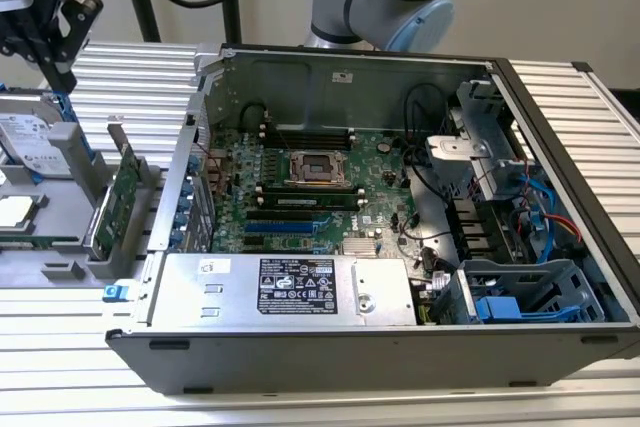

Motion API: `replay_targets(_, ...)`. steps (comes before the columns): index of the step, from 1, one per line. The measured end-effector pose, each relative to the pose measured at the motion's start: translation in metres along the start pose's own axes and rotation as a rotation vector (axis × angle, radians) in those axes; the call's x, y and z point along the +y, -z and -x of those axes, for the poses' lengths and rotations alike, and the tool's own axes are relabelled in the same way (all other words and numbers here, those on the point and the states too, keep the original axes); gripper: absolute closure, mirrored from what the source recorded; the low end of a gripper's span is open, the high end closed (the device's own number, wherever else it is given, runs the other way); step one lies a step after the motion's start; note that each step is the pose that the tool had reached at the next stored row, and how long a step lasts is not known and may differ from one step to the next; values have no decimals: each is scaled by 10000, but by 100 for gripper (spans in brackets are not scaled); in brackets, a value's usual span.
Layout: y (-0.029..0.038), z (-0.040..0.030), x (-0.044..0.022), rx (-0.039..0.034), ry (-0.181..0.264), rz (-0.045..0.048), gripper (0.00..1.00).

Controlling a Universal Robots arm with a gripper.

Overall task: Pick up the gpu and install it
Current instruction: 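Reach for the gpu, then pick up the gpu and move the gpu toward the slot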

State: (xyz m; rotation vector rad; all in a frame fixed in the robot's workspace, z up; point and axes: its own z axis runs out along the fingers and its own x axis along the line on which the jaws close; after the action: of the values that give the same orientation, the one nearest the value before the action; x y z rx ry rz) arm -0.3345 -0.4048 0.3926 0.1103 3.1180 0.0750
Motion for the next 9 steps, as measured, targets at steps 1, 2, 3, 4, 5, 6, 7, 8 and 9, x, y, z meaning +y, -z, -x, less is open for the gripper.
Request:
replay_targets(1, 0, 0, -7, 0, 0, 1, 100)
replay_targets(2, 1, 1, -14, 1, -1, -1, 100)
replay_targets(3, 1, 2, -22, 2, 0, 0, 100)
replay_targets(4, 2, 2, -30, 2, 0, 0, 100)
replay_targets(5, 2, 3, -37, 3, 0, -1, 100)
replay_targets(6, 3, 3, -45, 4, 0, -1, 100)
replay_targets(7, 3, 4, -54, 6, 0, -1, 100)
replay_targets(8, 3, 4, -62, 7, 0, -1, 100)
replay_targets(9, 4, 5, -70, 9, 0, -2, 100)
